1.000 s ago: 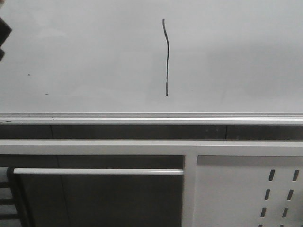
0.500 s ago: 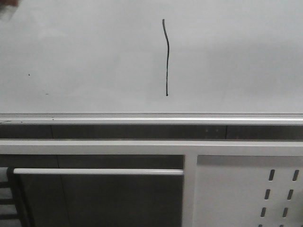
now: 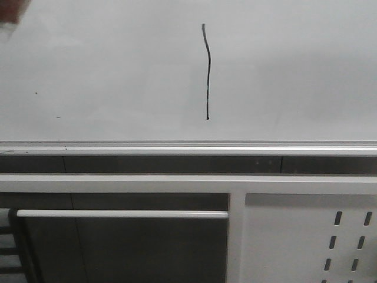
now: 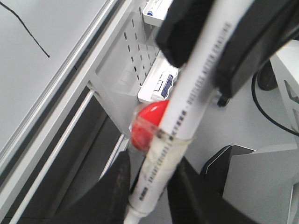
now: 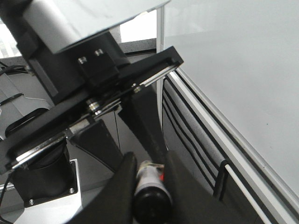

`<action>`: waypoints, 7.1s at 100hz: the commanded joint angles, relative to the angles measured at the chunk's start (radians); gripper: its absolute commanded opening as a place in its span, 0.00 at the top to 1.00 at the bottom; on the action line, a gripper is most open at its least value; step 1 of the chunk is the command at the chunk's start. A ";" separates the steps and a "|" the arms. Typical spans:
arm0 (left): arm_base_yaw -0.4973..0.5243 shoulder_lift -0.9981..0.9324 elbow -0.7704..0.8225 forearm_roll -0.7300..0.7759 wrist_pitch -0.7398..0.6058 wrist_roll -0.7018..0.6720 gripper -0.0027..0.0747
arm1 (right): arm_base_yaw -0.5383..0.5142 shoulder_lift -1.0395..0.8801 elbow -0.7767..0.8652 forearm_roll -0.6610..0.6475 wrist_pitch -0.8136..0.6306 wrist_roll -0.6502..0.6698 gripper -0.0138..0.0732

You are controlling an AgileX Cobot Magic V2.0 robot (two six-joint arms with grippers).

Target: Write number 1 on whiteboard

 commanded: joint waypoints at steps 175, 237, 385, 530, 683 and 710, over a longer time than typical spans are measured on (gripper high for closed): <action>-0.007 -0.002 -0.044 -0.014 -0.048 -0.004 0.63 | -0.006 -0.010 -0.026 -0.007 -0.007 -0.007 0.90; -0.007 -0.025 -0.046 -0.014 -0.043 -0.004 0.68 | -0.039 -0.010 -0.016 -0.007 -0.001 -0.007 0.90; -0.007 0.015 -0.046 -0.012 -0.030 -0.004 0.82 | -0.039 -0.010 -0.020 -0.007 0.068 -0.007 0.90; -0.007 0.011 -0.020 -0.014 -0.240 -0.055 0.99 | -0.037 -0.108 -0.020 0.017 0.058 -0.007 0.38; 0.177 0.337 0.227 -0.204 -1.173 -0.237 0.99 | -0.037 -0.637 0.282 0.466 -0.461 -0.371 0.92; 0.177 0.382 0.227 -0.204 -1.216 -0.242 0.99 | -0.037 -0.637 0.282 0.466 -0.467 -0.373 0.92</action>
